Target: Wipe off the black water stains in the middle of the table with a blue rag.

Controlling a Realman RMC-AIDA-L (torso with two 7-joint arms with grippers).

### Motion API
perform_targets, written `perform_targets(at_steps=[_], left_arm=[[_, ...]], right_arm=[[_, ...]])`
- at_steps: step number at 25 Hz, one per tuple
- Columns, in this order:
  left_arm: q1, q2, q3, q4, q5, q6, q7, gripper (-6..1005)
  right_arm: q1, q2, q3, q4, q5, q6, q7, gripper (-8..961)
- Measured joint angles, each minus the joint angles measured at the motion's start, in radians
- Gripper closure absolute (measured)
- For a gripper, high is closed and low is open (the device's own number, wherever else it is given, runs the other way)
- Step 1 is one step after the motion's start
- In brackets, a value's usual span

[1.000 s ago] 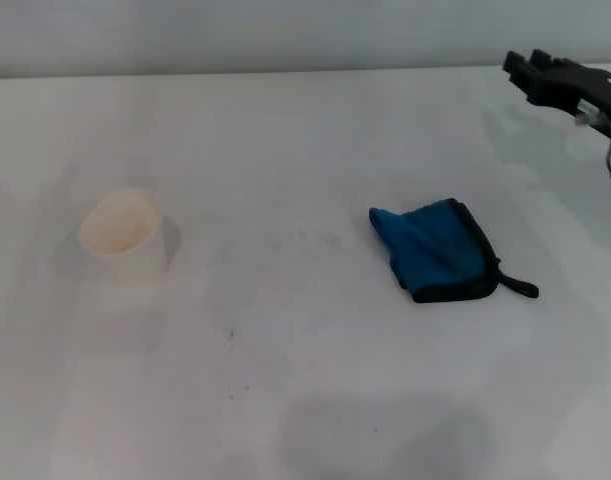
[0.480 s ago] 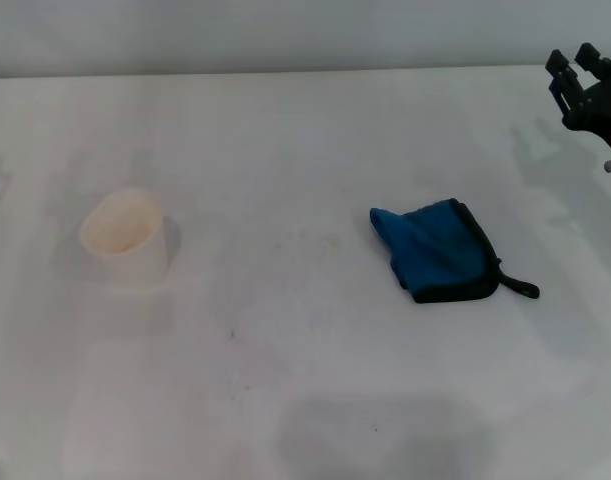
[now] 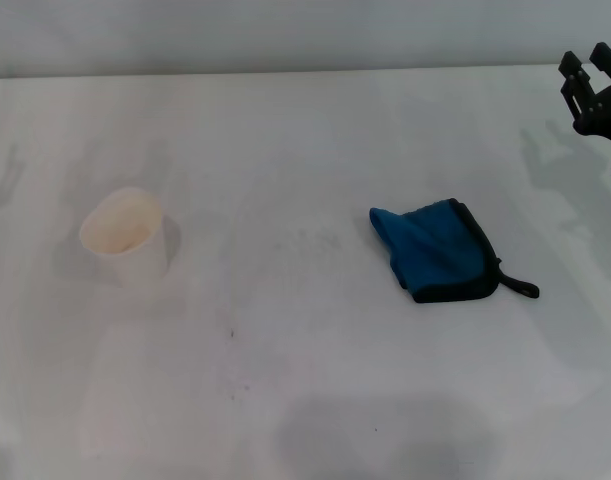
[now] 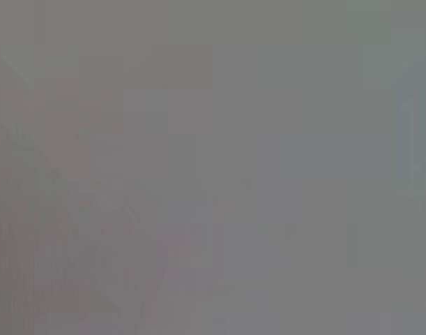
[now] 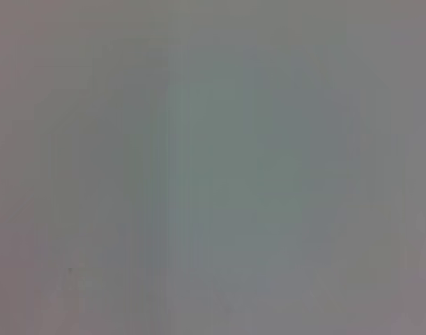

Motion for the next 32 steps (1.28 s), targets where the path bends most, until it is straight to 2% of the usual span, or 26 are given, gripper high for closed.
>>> perform_targets(at_steps=[9, 19, 28, 32], left_arm=[[-0.026, -0.001, -0.002, 0.004, -0.004, -0.063, 0.030, 123], [0.000, -0.003, -0.006, 0.039, -0.063, -0.056, 0.091, 123], [0.036, -0.002, -0.008, 0.039, -0.080, -0.011, 0.115, 123], [0.046, -0.003, -0.010, 0.046, -0.133, -0.002, 0.133, 123]], right_arm=[[0.004, -0.004, 0.024, -0.007, -0.001, -0.021, -0.076, 570], [0.001, -0.006, 0.095, 0.001, -0.001, -0.023, -0.076, 569], [-0.015, -0.004, 0.098, 0.002, -0.004, 0.012, -0.080, 569], [-0.026, -0.005, 0.098, 0.002, -0.005, 0.019, -0.080, 569]])
